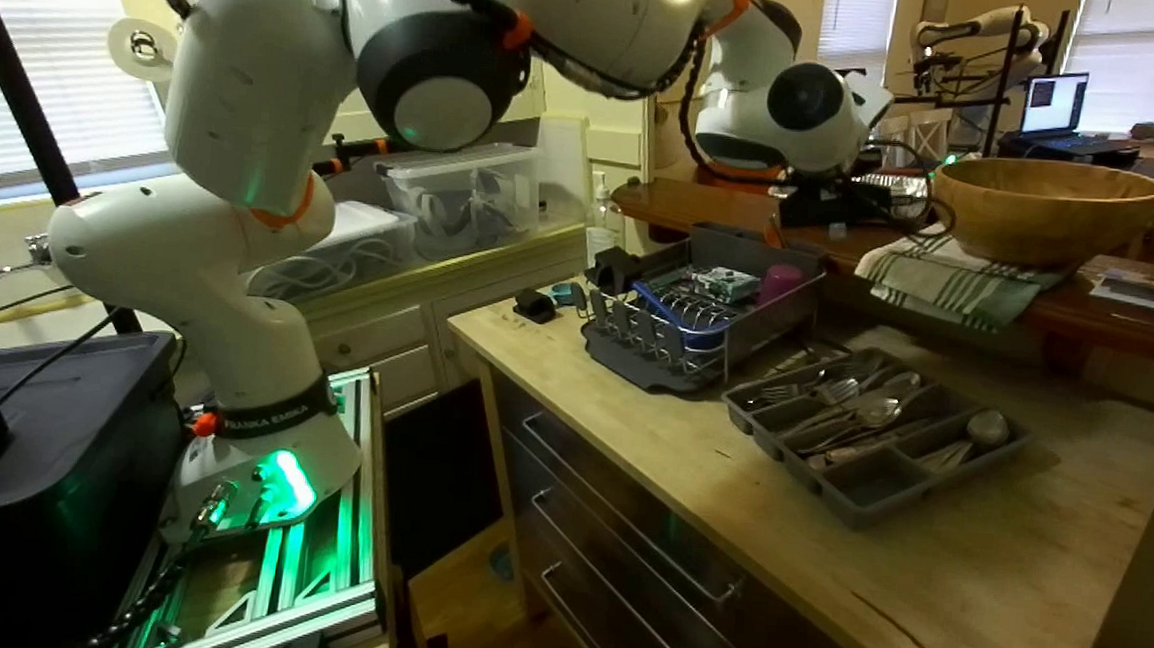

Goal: Remove the orange spoon, silver spoon and silver fork from the cutlery holder and place them on the dishrack.

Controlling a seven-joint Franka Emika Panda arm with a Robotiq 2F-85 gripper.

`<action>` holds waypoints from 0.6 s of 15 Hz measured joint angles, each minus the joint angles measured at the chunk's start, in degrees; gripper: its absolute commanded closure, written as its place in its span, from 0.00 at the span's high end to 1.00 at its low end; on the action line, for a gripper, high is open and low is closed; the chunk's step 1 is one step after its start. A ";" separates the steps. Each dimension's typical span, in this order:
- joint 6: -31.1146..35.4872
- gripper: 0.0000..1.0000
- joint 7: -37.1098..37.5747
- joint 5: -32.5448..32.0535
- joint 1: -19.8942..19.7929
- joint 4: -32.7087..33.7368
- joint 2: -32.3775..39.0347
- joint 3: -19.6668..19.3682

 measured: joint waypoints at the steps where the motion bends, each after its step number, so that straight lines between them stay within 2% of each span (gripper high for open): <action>1: -2.28 0.03 -0.82 -0.34 -1.05 1.12 3.04 0.83; 5: -15.49 0.03 -2.08 -1.04 -1.13 6.61 11.28 1.16; 9: -28.72 0.03 -2.24 -1.04 1.41 12.17 13.80 0.35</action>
